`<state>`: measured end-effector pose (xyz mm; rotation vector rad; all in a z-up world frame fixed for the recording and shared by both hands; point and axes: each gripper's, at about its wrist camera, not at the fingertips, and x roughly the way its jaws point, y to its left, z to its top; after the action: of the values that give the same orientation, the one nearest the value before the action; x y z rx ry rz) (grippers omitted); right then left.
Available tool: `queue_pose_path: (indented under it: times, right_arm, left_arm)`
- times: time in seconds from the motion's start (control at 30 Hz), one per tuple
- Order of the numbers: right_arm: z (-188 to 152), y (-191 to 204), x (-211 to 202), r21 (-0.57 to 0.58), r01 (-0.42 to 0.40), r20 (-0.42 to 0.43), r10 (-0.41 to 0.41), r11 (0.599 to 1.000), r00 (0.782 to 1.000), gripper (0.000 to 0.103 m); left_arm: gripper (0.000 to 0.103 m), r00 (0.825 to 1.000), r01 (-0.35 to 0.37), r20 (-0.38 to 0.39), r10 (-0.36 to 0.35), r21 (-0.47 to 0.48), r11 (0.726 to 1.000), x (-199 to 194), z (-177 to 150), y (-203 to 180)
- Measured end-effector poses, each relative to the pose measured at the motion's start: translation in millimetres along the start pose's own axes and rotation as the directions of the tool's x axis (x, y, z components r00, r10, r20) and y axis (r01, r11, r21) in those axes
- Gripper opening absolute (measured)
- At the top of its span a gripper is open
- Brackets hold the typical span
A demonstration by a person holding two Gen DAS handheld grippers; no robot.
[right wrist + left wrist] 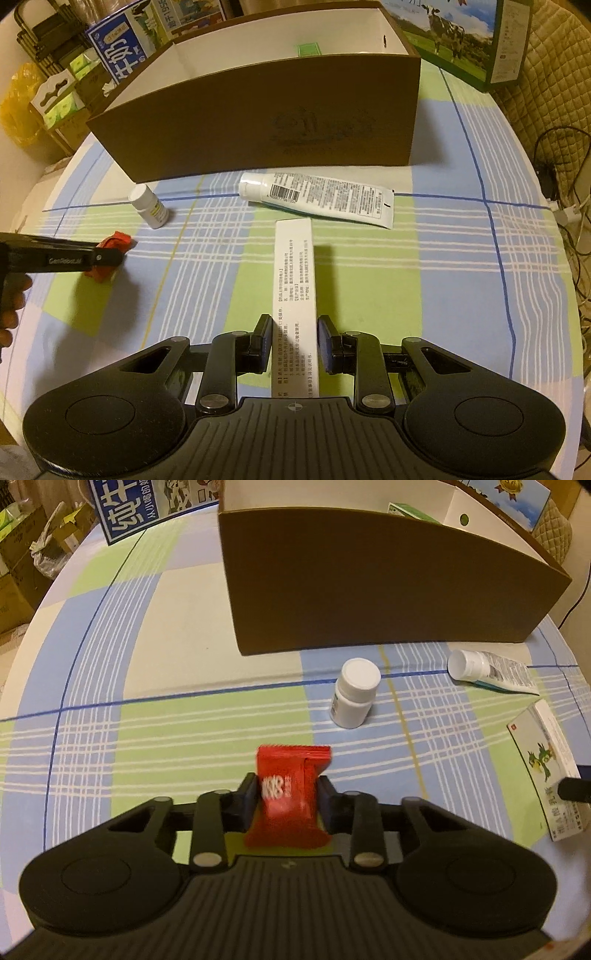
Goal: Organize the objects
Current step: 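Grasp the white medicine box with the right tool while the left tool grasps the red candy, then carry the red candy and white medicine box over the box with both tools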
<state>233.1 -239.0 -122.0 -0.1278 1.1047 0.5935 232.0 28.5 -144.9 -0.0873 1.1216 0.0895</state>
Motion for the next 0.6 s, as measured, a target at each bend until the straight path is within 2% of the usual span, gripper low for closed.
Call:
queue_pose_path:
  times: [0.6]
  right_arm:
    - [25,14,31,-0.079,0.059,-0.015,-0.060,0.995,0.998,0.023]
  left_arm:
    - [0.025,1.000,-0.021,-0.023,0.021,-0.013,1.000,-21,-34,2]
